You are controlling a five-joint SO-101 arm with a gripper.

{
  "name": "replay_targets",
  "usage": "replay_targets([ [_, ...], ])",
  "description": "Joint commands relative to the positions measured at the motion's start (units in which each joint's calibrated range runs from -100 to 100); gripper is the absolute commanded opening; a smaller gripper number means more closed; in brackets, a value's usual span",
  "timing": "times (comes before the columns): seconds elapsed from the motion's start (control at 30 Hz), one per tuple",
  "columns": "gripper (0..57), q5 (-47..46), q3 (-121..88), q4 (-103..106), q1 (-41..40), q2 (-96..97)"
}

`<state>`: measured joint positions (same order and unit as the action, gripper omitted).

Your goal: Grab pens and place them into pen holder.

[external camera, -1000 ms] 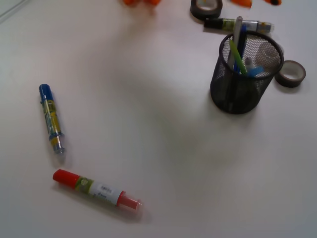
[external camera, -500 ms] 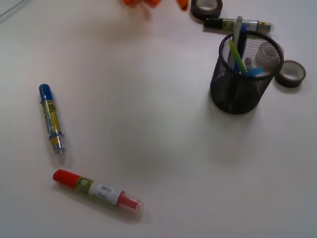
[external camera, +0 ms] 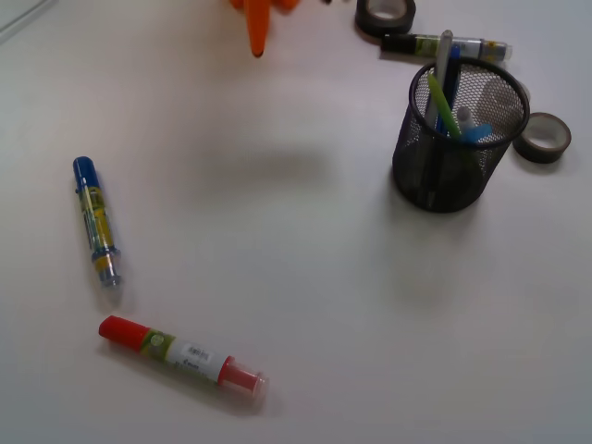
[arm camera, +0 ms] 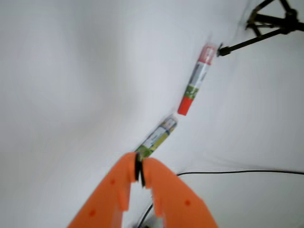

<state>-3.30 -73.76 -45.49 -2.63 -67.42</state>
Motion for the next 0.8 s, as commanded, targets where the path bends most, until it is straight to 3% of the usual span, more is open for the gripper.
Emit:
replay_targets([
  [0.0, 0.6, -0.44, -7.67, -0.01, 1.32, -5.12],
  [0.23, 0.6, -0.49, -19.71, -0.27, 2.07, -14.56],
  [0.77, 0.5, -0.44, -23.79, -10.33, 2.14, -31.64],
])
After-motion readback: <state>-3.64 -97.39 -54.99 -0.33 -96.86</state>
